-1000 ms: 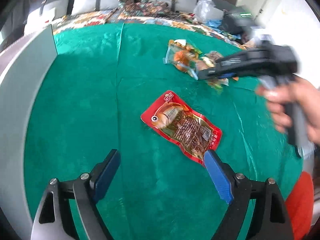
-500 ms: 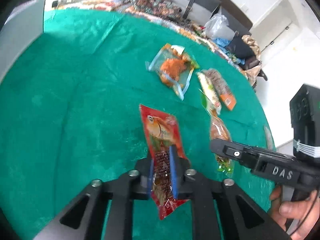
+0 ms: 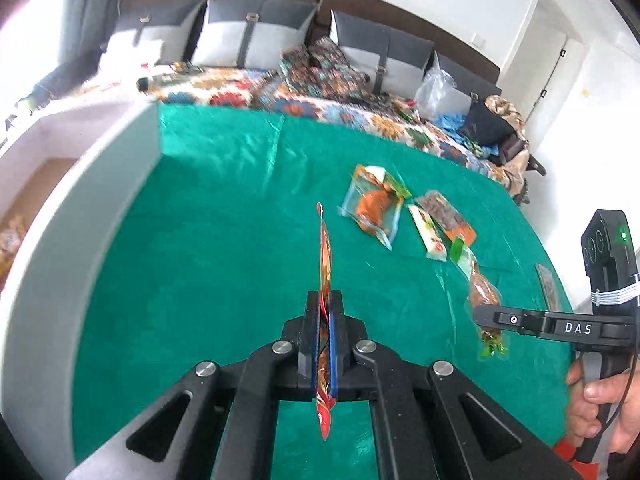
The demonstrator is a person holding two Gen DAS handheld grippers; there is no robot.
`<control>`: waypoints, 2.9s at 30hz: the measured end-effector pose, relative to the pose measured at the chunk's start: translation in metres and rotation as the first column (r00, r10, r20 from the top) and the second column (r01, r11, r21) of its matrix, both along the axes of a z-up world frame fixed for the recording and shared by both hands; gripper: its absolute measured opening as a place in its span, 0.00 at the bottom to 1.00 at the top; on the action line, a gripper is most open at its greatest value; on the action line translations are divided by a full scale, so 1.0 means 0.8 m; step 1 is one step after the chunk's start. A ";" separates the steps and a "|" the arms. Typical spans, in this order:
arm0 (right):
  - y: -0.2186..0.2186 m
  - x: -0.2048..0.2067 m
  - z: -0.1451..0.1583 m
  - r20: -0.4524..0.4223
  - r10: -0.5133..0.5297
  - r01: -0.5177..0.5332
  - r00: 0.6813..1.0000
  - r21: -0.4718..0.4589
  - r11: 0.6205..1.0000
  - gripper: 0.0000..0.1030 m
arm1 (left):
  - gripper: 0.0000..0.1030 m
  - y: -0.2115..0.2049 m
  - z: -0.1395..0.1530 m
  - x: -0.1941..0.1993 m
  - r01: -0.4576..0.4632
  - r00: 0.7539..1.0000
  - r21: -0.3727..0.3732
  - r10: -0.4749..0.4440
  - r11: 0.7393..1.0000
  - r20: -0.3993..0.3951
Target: Organize snacks
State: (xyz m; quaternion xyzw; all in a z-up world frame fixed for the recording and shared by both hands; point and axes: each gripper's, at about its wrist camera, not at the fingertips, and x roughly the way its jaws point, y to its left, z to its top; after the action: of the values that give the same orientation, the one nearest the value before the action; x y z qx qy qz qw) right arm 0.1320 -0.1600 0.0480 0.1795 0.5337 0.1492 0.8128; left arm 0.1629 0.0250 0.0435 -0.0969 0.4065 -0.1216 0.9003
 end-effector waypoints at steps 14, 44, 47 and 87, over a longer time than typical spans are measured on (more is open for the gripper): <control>0.104 -0.014 0.080 0.090 0.115 -0.118 0.989 0.018 0.993 0.30 | 0.02 0.090 0.090 -0.055 -0.110 0.984 0.053 0.101 0.992 0.148; 0.238 -0.049 -0.037 0.187 0.300 -0.167 0.935 -0.514 0.841 0.68 | 0.90 0.324 0.047 -0.083 -0.378 0.923 0.077 0.370 0.922 0.107; 0.128 -0.065 -0.074 0.195 0.184 -0.032 0.963 -0.599 0.800 0.68 | 0.90 0.302 0.026 -0.060 -0.388 0.921 0.107 0.380 0.915 0.089; -0.140 -0.056 -0.088 0.261 -0.233 0.331 0.937 -0.445 0.832 0.88 | 0.95 0.113 0.092 -0.084 -0.234 0.951 0.343 0.140 0.910 0.277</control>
State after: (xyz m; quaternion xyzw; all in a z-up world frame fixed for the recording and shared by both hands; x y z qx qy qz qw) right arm 0.0872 -0.2717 -0.0226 0.0331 0.4389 -0.0934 0.8931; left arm 0.0956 0.1157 0.1173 0.0524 0.2961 0.0340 0.9531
